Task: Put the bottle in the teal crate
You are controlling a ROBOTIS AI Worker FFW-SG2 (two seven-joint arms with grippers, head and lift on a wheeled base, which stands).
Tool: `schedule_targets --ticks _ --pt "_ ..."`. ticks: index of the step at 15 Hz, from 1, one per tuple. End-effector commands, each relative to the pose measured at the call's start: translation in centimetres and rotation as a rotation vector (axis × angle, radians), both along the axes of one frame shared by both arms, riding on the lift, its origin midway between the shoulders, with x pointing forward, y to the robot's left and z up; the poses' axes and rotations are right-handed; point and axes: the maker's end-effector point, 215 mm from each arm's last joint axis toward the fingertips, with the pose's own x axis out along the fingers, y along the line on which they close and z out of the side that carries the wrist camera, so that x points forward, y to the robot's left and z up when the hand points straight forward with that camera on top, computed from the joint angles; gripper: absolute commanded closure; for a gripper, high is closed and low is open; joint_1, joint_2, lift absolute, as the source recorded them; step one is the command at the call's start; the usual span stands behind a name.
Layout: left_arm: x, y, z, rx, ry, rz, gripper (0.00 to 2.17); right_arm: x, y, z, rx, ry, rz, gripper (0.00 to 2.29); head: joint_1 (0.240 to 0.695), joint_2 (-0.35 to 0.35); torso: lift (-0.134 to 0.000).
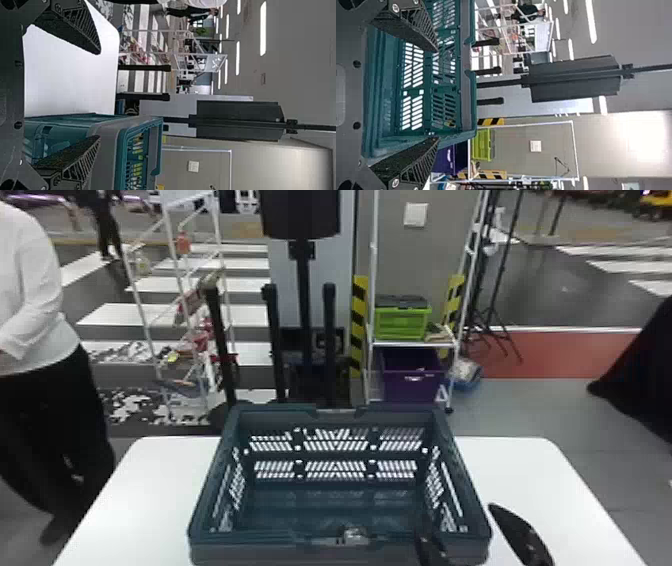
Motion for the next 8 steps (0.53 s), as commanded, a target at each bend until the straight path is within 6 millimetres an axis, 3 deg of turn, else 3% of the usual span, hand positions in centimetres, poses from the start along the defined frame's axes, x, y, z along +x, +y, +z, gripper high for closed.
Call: schedule_targets --ticks 1,5,8 --pt "0.0 -0.1 0.0 -0.001 -0.002 -0.002 0.13 -2.2 -1.4 0.5 0.032 -0.054 -0.036 0.11 0.499 0.0 0.0" --pt "-0.1 -0.2 0.2 -0.002 -0.003 -0.004 0.13 -5.6 -2.8 0.2 0.078 -0.111 -0.081 0.11 0.499 0.0 0.0" --pt "-0.2 -0.4 0.3 -0.003 -0.002 -0.006 0.13 -7.8 -3.7 -2.0 0.047 -0.063 -0.093 0.11 0.499 0.0 0.0"
